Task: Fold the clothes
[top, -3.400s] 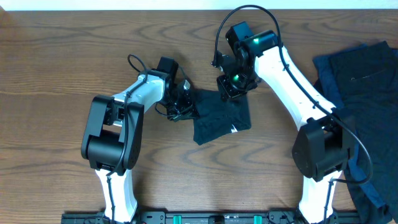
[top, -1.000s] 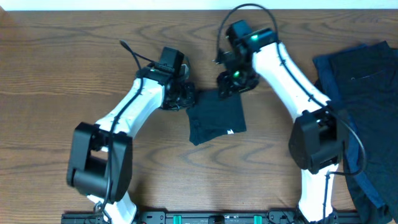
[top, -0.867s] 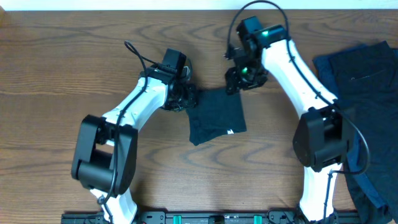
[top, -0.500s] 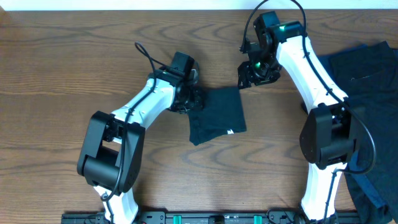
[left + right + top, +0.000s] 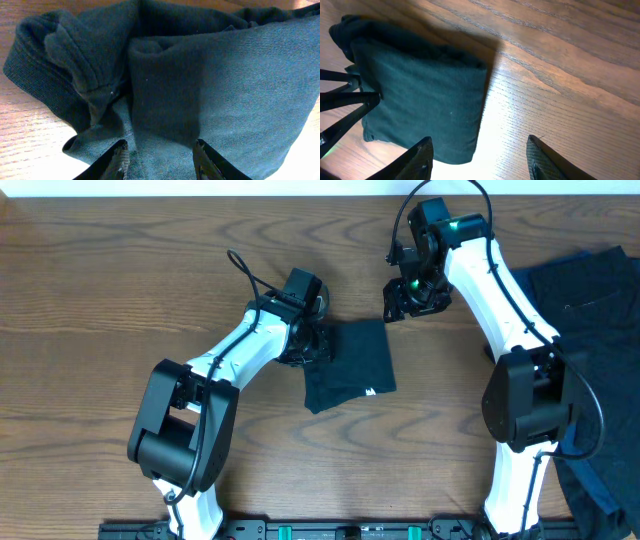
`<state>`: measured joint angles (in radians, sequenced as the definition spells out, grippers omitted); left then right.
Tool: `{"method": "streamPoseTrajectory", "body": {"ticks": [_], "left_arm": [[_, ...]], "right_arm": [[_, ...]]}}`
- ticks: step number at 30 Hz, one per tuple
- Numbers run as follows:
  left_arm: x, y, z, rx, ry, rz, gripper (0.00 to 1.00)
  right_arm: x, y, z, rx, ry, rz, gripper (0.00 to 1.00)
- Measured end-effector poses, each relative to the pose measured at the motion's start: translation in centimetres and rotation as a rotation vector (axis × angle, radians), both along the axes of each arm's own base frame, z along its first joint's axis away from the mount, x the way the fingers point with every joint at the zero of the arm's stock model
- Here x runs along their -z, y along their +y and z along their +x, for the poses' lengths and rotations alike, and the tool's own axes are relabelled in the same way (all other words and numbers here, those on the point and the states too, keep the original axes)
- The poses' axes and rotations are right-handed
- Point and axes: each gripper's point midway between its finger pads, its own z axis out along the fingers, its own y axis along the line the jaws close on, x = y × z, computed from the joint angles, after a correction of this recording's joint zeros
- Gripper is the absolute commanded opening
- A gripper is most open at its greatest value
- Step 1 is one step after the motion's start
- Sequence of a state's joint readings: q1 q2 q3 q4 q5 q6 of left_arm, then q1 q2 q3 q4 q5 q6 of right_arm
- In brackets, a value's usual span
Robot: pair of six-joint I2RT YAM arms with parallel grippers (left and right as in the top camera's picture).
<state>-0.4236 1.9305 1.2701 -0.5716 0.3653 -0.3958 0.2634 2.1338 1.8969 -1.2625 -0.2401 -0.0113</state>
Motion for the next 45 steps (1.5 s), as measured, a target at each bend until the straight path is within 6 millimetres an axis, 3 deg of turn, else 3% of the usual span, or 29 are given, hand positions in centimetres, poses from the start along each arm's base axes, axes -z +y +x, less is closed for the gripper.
{"method": "streamPoseTrajectory", "body": {"ticks": [14, 25, 33, 39, 42, 45], "left_arm": [[0.6, 0.0, -0.5, 0.006, 0.008, 0.007, 0.43], [0.5, -0.2, -0.6, 0.01, 0.005, 0.008, 0.07], [0.6, -0.3, -0.7, 0.014, 0.006, 0.009, 0.06], [0.2, 0.3, -2.0, 0.014, 0.051, 0.03, 0.06], [-2.2, 0.4, -2.0, 0.014, 0.01, 0.012, 0.06], [-5.2, 0.7, -1.9, 0.007, -0.06, 0.003, 0.06]], "right_arm": [[0.0, 0.0, 0.1, 0.0, -0.005, -0.002, 0.58], [0.0, 0.0, 0.2, 0.0, -0.009, -0.003, 0.58], [0.0, 0.0, 0.2, 0.0, -0.008, -0.003, 0.58], [0.0, -0.1, 0.1, 0.0, -0.004, -0.004, 0.56], [0.0, -0.1, -0.1, -0.002, 0.004, -0.004, 0.46], [-0.1, 0.3, -0.4, -0.007, 0.018, 0.018, 0.24]]}}
